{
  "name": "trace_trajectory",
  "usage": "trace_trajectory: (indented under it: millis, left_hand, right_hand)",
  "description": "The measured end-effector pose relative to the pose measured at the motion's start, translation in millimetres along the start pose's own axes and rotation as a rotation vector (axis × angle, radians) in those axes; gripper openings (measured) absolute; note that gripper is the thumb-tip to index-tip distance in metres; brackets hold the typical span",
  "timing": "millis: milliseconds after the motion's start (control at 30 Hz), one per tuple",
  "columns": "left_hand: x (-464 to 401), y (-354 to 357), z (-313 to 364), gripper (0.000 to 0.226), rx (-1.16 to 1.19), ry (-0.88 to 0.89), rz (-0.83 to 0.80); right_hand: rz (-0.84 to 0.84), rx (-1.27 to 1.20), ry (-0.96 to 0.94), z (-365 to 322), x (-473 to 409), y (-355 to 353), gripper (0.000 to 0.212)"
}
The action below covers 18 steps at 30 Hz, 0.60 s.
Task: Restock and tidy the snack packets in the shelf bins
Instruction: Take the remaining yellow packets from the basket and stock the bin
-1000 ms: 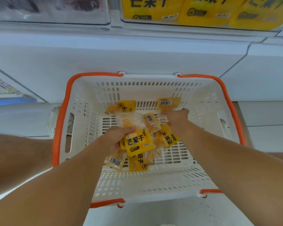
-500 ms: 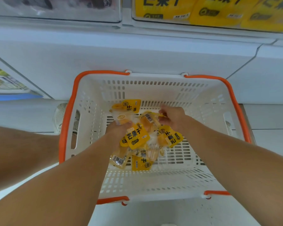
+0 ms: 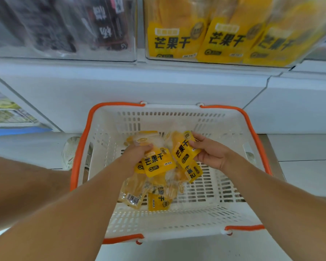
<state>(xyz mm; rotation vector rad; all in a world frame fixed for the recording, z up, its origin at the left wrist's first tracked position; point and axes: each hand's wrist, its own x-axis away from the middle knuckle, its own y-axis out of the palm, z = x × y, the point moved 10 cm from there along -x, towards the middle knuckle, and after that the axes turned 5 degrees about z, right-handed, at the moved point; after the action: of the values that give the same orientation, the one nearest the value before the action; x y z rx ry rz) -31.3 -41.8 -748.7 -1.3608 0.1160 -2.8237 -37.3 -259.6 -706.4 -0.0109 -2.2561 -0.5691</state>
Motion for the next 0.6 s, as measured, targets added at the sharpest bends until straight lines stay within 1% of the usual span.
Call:
trace_trajectory:
  millis: [33, 67, 100, 133, 167, 200, 233, 267, 333, 367, 400, 433, 467, 500, 533, 600]
  left_hand:
    - [7, 1, 7, 0.023, 0.005, 0.01, 0.005]
    - [12, 3, 13, 0.019, 0.008, 0.012, 0.002]
    - [20, 6, 21, 0.019, 0.017, 0.018, 0.002]
    - [28, 10, 31, 0.023, 0.035, 0.044, -0.013]
    - [40, 15, 42, 0.026, 0.043, 0.067, -0.041]
    - [51, 21, 55, 0.027, 0.059, 0.081, -0.078]
    - [66, 28, 71, 0.023, 0.087, 0.109, -0.106]
    - [82, 33, 89, 0.016, 0.111, 0.149, -0.134]
    - [114, 34, 128, 0.02, 0.145, 0.239, -0.119]
    - [132, 27, 146, 0.02, 0.141, 0.284, -0.062]
    - [149, 22, 160, 0.029, 0.188, 0.307, -0.037]
    - [168, 20, 174, 0.047, 0.258, 0.314, -0.054]
    - [192, 25, 189, 0.066, 0.315, 0.32, -0.135]
    - [217, 34, 204, 0.078, 0.299, 0.352, -0.234]
    - [241, 40, 216, 0.077, 0.241, 0.399, -0.293]
    - [277, 35, 233, 0.057, 0.12, 0.48, -0.264]
  right_hand:
    - [-0.043, -0.045, -0.043, -9, 8, 6, 0.032]
    - [-0.094, -0.08, -0.073, -18, 15, 14, 0.04]
    - [-0.131, -0.087, -0.091, -26, 24, 21, 0.052]
    - [-0.175, -0.08, -0.099, -33, 33, 31, 0.058]
    - [-0.196, -0.046, -0.104, -39, 43, 43, 0.055]
    - [-0.196, 0.022, -0.112, -46, 52, 54, 0.045]
    - [-0.153, 0.134, -0.122, -52, 62, 62, 0.036]
    - [-0.087, 0.275, -0.138, -61, 73, 68, 0.032]
    - [0.032, 0.479, -0.177, -87, 99, 80, 0.036]
    - [0.059, 0.517, -0.2, -101, 114, 89, 0.038]
    - [0.076, 0.521, -0.231, -116, 130, 98, 0.039]
    - [0.091, 0.511, -0.268, -131, 148, 108, 0.039]
    - [0.094, 0.493, -0.306, -143, 164, 120, 0.039]
    - [0.092, 0.467, -0.337, -153, 181, 132, 0.037]
    - [0.079, 0.449, -0.359, -162, 197, 143, 0.035]
    - [0.063, 0.516, -0.418, -180, 223, 163, 0.028]
